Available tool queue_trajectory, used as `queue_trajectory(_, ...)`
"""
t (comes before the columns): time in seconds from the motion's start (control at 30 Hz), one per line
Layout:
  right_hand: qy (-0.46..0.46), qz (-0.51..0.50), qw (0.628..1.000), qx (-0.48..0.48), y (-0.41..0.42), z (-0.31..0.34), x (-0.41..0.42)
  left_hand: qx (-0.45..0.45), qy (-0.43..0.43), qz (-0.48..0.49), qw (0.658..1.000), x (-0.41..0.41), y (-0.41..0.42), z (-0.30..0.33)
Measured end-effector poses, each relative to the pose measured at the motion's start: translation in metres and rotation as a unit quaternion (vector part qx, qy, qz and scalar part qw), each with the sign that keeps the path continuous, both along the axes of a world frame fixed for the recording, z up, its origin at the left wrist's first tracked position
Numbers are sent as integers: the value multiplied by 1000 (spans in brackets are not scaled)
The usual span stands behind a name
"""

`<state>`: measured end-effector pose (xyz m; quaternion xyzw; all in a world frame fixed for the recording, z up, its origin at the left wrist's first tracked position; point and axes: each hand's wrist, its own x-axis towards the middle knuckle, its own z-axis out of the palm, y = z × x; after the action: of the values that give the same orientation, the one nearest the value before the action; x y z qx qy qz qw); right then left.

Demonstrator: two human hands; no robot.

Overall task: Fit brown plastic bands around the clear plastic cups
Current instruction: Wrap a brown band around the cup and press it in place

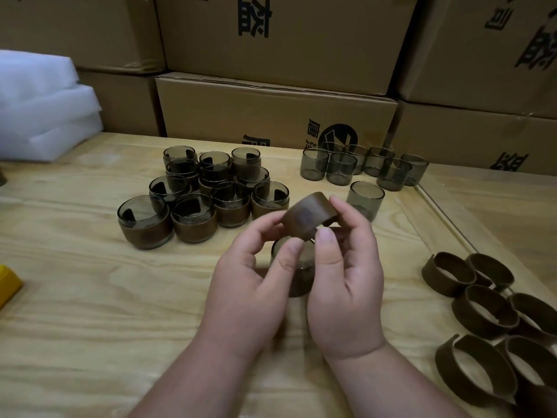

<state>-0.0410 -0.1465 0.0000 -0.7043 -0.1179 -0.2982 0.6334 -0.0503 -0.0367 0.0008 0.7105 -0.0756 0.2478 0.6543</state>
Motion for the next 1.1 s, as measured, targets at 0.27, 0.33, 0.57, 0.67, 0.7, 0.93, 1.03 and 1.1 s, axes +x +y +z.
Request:
queue_trajectory(0.27,-20,-18,999,-25,5,1,3,-66,14,36,997,1,4,4)
queue_trajectory(0.33,-11,-21,999,-23,6,0,4,-91,12,46,995,2,6,4)
queue_trajectory(0.57,-9,-5,1000,-19,7,0,1,-169,9,52,984,5,5,5)
queue_trajectory(0.67,0,2,1000,-5,6,1,2,-163,7,28,986,3,5,4)
queue_trajectory(0.7,3,2,1000,1,6,1,3,-164,14,10,986,4,5,3)
queue_trajectory(0.93,36,7,999,17,5,0,3,-122,38,-27,991,4,5,-3)
queue_trajectory(1.03,42,7,999,-5,7,1,2,-127,40,-11,991,5,5,-1)
queue_trajectory(1.1,37,-8,999,-25,8,1,3,-135,40,2,990,6,5,0)
